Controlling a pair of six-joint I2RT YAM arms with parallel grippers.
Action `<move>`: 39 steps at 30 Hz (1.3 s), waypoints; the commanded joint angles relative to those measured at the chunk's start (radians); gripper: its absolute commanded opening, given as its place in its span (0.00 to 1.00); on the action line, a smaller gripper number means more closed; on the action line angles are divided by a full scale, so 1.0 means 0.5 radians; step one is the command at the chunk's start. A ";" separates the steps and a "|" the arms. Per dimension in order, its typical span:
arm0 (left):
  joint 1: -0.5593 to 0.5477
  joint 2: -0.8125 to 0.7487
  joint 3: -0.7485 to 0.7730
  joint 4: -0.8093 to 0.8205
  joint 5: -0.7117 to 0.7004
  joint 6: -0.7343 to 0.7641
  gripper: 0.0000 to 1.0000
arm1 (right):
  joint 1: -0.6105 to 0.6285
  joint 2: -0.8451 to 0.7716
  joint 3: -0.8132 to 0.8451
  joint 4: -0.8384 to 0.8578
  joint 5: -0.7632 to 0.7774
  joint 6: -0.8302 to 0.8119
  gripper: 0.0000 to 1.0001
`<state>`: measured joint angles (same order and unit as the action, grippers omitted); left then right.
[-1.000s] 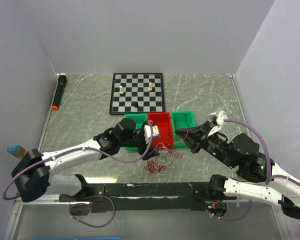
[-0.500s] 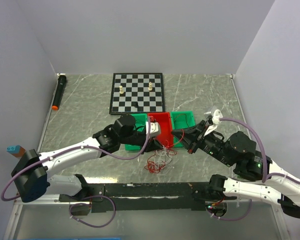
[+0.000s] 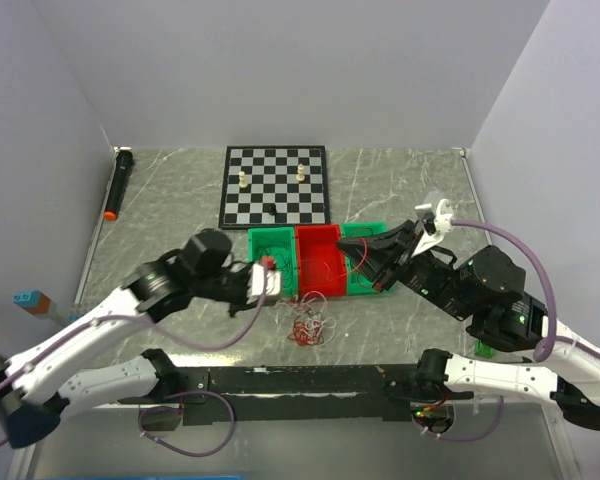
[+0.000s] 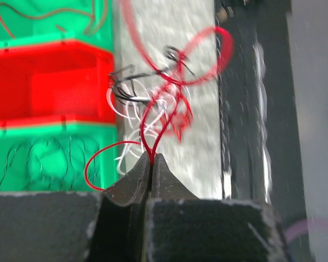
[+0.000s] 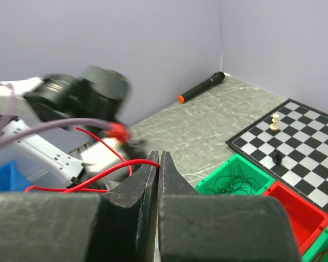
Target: Untangle the cables
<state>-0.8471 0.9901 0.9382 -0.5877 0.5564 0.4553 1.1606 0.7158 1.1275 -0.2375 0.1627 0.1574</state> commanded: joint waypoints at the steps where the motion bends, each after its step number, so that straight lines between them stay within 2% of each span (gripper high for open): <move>1: 0.004 -0.280 0.078 -0.775 -0.137 0.436 0.01 | 0.010 0.026 0.104 0.064 0.064 -0.054 0.00; 4: 0.007 -0.412 0.066 -0.954 -0.296 0.583 0.01 | 0.010 0.029 0.159 0.033 0.190 -0.115 0.00; 7: 0.007 -0.498 0.087 -0.887 -0.471 0.593 0.01 | 0.010 0.047 0.215 0.015 0.319 -0.155 0.00; 14: 0.007 -0.621 0.326 -0.595 -0.505 0.256 0.06 | 0.010 0.167 0.224 -0.095 0.383 -0.091 0.00; 15: 0.007 -0.627 0.348 -0.565 -0.493 0.210 0.12 | 0.010 0.176 0.218 -0.105 0.380 -0.082 0.00; 16: 0.007 -0.633 0.375 -0.558 -0.472 0.176 0.25 | 0.010 0.170 0.206 -0.102 0.374 -0.072 0.00; 17: 0.007 -0.627 0.400 -0.555 -0.441 0.148 0.43 | 0.010 0.167 0.193 -0.099 0.365 -0.066 0.00; 18: 0.007 -0.621 0.418 -0.549 -0.417 0.108 0.67 | 0.010 0.167 0.184 -0.102 0.359 -0.057 0.00; 20: 0.007 -0.603 0.425 -0.515 -0.364 0.056 0.75 | 0.010 0.158 0.172 -0.108 0.344 -0.045 0.00; 24: 0.007 -0.563 0.366 -0.426 -0.257 0.053 0.78 | 0.010 0.145 0.166 -0.114 0.282 -0.032 0.00; 28: 0.007 -0.486 0.207 -0.237 -0.226 0.099 0.78 | 0.010 0.102 0.175 -0.096 0.071 -0.072 0.00; 34: 0.004 -0.281 -0.198 0.457 -0.582 0.090 0.77 | 0.010 0.007 0.178 -0.114 -0.068 -0.085 0.00; 35: 0.010 -0.226 -0.226 0.515 -0.573 0.087 0.77 | 0.010 -0.008 0.175 -0.120 -0.065 -0.082 0.00; 38: 0.016 -0.017 -0.223 0.458 -0.316 0.163 0.77 | 0.010 -0.066 0.163 -0.111 -0.071 -0.082 0.00; 39: 0.016 0.044 -0.232 0.457 -0.230 0.194 0.80 | 0.010 -0.091 0.163 -0.111 -0.074 -0.085 0.00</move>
<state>-0.8429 0.9310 0.8192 -0.4694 0.3286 0.5137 1.1606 0.7185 1.1984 -0.3164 0.1562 0.1287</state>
